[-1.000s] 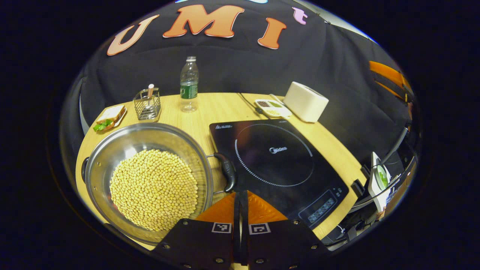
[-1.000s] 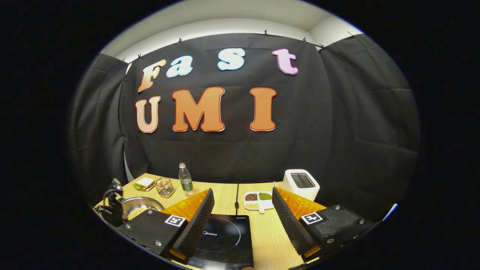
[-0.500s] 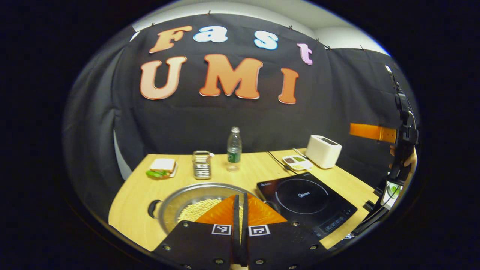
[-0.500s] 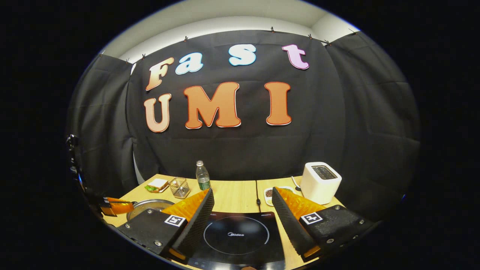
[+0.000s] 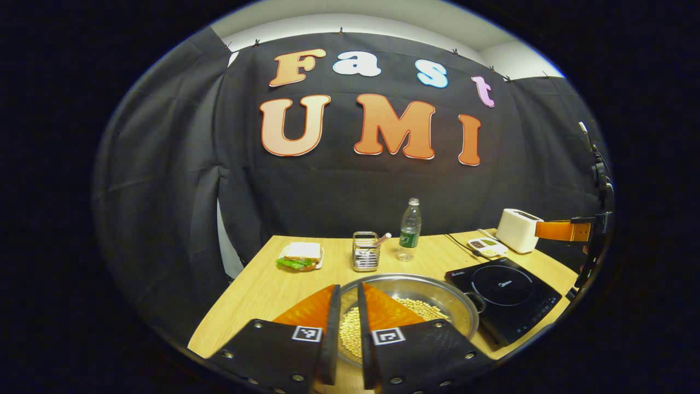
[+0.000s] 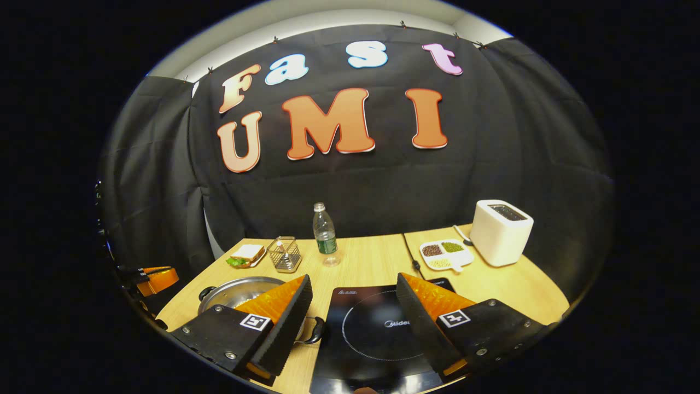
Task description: First push the handle of the pot to place it horizontally, then grasp the pot with both hands and set it on the induction cooktop.
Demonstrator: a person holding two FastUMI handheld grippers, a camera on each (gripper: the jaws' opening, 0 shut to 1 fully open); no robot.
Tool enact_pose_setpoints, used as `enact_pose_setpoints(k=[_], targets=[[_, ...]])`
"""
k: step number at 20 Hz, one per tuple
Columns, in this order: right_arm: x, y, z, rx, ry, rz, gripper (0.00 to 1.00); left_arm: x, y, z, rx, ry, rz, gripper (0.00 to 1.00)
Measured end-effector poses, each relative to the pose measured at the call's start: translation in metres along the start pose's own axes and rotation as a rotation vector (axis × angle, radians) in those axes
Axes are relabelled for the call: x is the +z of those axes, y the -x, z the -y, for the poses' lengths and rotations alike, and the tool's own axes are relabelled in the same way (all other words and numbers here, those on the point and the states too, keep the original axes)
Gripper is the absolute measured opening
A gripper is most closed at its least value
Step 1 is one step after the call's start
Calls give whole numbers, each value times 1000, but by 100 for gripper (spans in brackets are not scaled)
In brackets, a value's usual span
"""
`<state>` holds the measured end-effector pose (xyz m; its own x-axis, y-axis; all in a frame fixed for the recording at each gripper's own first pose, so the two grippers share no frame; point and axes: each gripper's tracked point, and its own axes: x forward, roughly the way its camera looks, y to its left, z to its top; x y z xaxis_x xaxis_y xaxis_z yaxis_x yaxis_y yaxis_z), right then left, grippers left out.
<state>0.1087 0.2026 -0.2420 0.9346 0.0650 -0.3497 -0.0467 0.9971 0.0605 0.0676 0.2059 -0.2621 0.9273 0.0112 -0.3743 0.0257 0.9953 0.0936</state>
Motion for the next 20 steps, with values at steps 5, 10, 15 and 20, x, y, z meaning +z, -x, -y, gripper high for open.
enact_pose_setpoints(k=[5,10,15,20], targets=[[-39,-29,-25,-20,4,-80,96,-44,-22,-29,-26,59,-88,62],[-90,-59,-40,-47,27,-190,96,-72,-42,-40,-67,104,-136,78],[-122,-72,-54,-55,78,-257,96,-103,-69,-59,-48,114,-216,77],[-146,-73,-64,-28,77,-329,96,-116,-87,-55,-71,128,-247,78]])
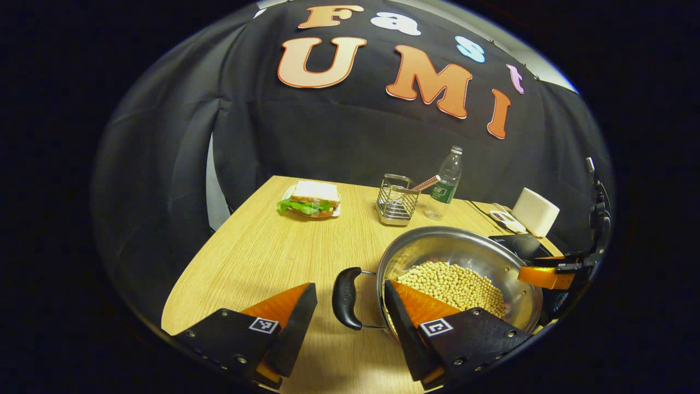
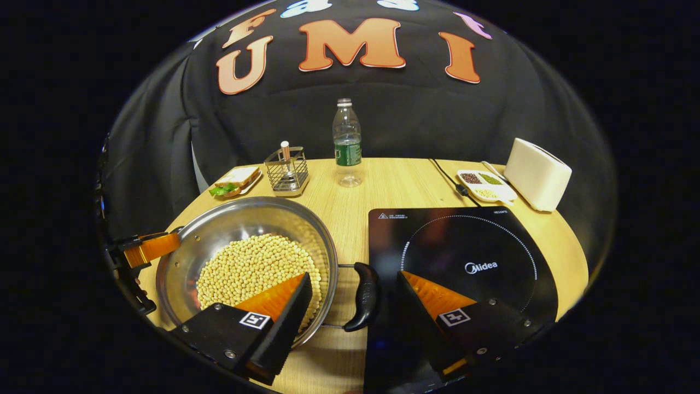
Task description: First push the handle of the pot to place it horizontally, then grasp the pot with both hands and set it on the induction cooktop.
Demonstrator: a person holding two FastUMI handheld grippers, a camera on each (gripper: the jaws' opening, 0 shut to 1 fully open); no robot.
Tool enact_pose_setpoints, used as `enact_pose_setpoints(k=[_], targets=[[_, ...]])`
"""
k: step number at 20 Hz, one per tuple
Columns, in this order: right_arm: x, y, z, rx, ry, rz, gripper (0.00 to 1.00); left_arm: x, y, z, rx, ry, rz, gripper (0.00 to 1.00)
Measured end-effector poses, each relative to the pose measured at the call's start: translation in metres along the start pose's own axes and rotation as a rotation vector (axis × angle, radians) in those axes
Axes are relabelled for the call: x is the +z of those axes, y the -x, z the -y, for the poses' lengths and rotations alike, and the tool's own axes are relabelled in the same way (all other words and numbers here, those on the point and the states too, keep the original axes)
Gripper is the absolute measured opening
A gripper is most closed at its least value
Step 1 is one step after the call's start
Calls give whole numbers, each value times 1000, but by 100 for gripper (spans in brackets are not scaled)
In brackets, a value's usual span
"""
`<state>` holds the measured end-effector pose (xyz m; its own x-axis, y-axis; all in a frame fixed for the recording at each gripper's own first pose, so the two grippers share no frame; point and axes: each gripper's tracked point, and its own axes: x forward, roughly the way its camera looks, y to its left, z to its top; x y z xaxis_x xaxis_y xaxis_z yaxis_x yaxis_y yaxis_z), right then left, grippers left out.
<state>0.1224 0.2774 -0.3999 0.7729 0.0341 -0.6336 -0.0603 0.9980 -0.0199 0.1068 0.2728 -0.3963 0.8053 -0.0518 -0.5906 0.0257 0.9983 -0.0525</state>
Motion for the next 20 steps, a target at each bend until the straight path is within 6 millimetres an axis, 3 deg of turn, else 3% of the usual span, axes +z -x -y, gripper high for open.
enact_pose_setpoints(k=[3,5,6,8,11,15,17,20], targets=[[-3,-1,3,-6,-5,-9,95,-2,-7,0,3,-8,-18,77],[-5,-1,4,-11,-10,-15,88,-2,-10,1,-3,-4,-16,78],[-5,-1,4,-6,-15,-19,86,-2,-11,3,-19,4,-16,75],[-5,-1,1,-10,-10,-18,75,-5,-9,8,-16,19,-45,52],[0,-3,3,-17,-24,8,61,-10,-4,7,14,35,-70,49],[1,-1,2,22,-76,-29,43,-10,10,13,67,79,-74,43],[5,9,4,31,-80,-28,40,-16,22,16,90,69,-90,43],[13,23,11,58,-106,-23,40,-3,47,27,111,47,-58,43]])
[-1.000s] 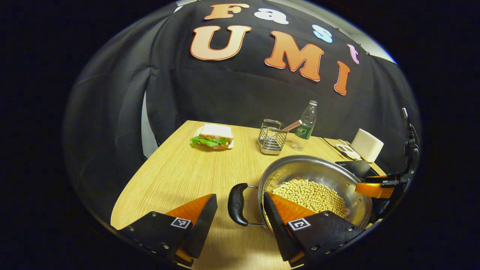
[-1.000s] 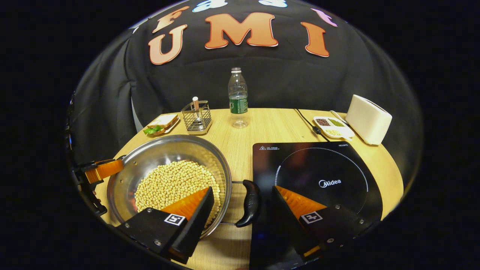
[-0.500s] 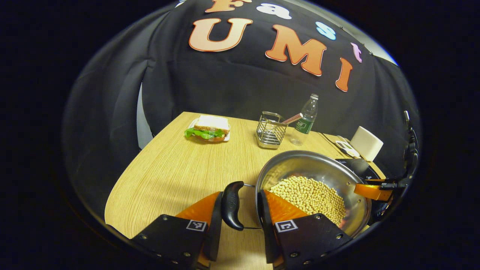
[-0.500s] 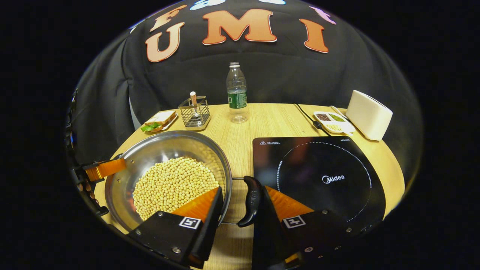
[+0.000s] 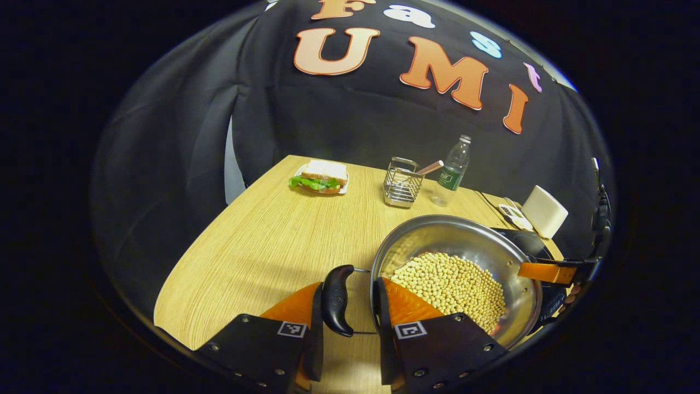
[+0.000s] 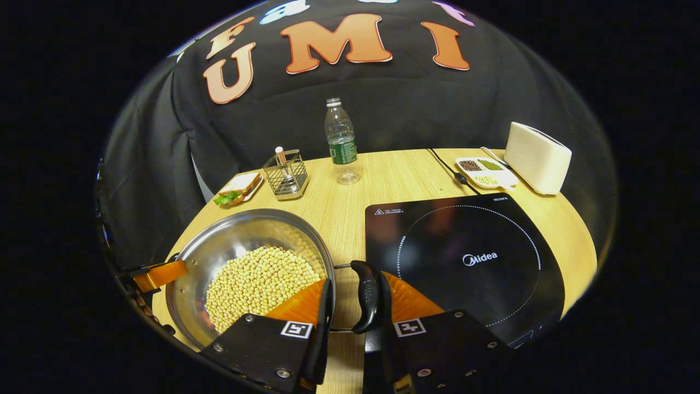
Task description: First push the handle of the pot to place it horizontally, then grasp the pot with both hands and set it on the induction cooktop.
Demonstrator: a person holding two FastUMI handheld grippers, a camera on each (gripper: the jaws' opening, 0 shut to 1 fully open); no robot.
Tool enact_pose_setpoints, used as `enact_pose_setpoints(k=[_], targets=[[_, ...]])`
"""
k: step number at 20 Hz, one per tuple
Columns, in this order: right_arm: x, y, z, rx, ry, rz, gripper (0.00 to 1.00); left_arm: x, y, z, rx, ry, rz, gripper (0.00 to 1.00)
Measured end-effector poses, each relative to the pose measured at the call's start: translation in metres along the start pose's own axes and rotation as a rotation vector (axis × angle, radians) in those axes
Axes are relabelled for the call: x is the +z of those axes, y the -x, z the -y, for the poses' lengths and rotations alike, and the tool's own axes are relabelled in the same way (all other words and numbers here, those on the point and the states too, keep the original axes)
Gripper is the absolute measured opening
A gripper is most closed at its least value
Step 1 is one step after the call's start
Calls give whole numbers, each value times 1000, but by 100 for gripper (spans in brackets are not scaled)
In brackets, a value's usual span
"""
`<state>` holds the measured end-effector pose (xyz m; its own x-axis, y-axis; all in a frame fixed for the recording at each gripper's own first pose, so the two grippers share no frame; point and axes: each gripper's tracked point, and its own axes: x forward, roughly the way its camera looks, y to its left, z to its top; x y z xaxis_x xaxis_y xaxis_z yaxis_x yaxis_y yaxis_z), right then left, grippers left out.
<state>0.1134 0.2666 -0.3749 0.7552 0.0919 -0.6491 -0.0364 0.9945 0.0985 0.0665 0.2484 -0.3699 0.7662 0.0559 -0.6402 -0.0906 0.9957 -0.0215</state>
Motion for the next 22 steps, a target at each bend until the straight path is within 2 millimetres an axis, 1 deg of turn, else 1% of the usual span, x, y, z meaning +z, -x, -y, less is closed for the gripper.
enact_pose_setpoints(k=[2,3,4,5,6,7,9,12,13,16,19,22], targets=[[10,11,8,20,-7,10,40,14,16,13,9,-26,37,44],[16,17,12,26,-12,19,40,17,22,21,15,-34,50,41],[23,25,18,30,-21,33,40,23,29,28,16,-37,63,43],[29,31,24,33,-27,45,35,29,33,36,15,-39,72,43],[34,37,32,35,-33,55,39,34,37,46,11,-41,83,43],[40,42,40,35,-34,65,40,38,39,56,6,-47,89,44],[47,52,56,28,-37,78,40,47,43,77,-4,-64,100,43],[60,65,90,5,-54,96,39,54,42,113,-35,-84,111,42],[64,69,102,-6,-58,102,39,54,41,126,-49,-89,109,44],[71,81,139,-37,-69,111,40,57,37,167,-85,-100,107,43],[78,91,184,-78,-77,106,40,56,28,215,-127,-110,102,44],[85,99,231,-131,-87,89,39,47,16,266,-170,-101,82,43]])
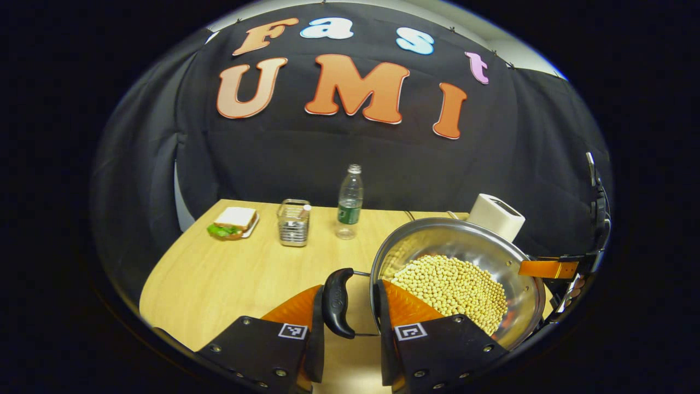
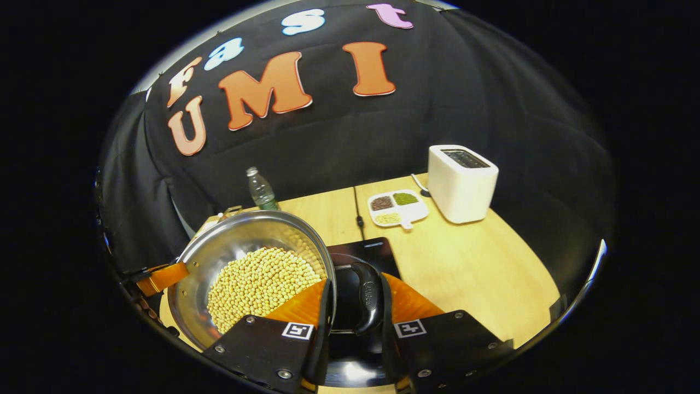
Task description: First push the handle of the pot to place it horizontally, then grasp the pot with both hands and set it on the induction cooktop.
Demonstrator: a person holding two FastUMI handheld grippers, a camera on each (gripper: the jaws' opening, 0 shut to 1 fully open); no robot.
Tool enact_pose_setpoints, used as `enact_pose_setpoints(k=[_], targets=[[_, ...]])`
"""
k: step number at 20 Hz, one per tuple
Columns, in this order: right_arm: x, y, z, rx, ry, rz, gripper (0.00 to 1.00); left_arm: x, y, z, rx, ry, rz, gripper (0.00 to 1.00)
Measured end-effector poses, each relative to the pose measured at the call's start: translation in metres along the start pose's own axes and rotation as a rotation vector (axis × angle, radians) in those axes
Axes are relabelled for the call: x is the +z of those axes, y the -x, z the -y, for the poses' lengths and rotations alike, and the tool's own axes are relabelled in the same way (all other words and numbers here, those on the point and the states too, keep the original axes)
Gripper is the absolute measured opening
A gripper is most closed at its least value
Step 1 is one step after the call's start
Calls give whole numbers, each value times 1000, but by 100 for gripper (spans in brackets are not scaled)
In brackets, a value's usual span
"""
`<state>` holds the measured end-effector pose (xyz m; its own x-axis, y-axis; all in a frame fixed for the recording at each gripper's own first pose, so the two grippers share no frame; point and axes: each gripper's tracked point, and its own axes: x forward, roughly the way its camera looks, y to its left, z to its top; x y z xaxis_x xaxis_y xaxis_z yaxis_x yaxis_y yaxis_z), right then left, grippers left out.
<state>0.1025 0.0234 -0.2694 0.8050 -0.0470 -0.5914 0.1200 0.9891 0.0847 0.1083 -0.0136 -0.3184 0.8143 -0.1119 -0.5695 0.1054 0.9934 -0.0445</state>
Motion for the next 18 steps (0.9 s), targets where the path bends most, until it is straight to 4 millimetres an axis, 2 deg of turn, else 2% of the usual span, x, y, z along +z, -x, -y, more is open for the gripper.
enact_pose_setpoints(k=[2,4,7,8,9,11,13,15,18], targets=[[6,-2,28,-30,-5,-1,39,-4,-12,27,-23,1,-16,43],[6,-6,48,-45,-21,-9,39,-6,-21,49,-40,0,-25,43],[1,-8,72,-62,-33,-20,39,-12,-32,73,-59,-13,-40,44],[-1,-9,79,-65,-39,-25,40,-15,-35,79,-62,-16,-48,41],[-2,-12,85,-65,-45,-31,39,-17,-37,84,-62,-19,-53,44],[-7,-16,93,-63,-48,-42,39,-18,-40,91,-55,-34,-51,43],[-6,-18,92,-60,-59,-53,40,-21,-44,95,-53,-38,-57,43],[-9,-22,93,-62,-62,-57,36,-26,-48,100,-56,-33,-68,43],[-11,-27,94,-62,-59,-67,39,-35,-54,104,-57,-29,-84,43]])
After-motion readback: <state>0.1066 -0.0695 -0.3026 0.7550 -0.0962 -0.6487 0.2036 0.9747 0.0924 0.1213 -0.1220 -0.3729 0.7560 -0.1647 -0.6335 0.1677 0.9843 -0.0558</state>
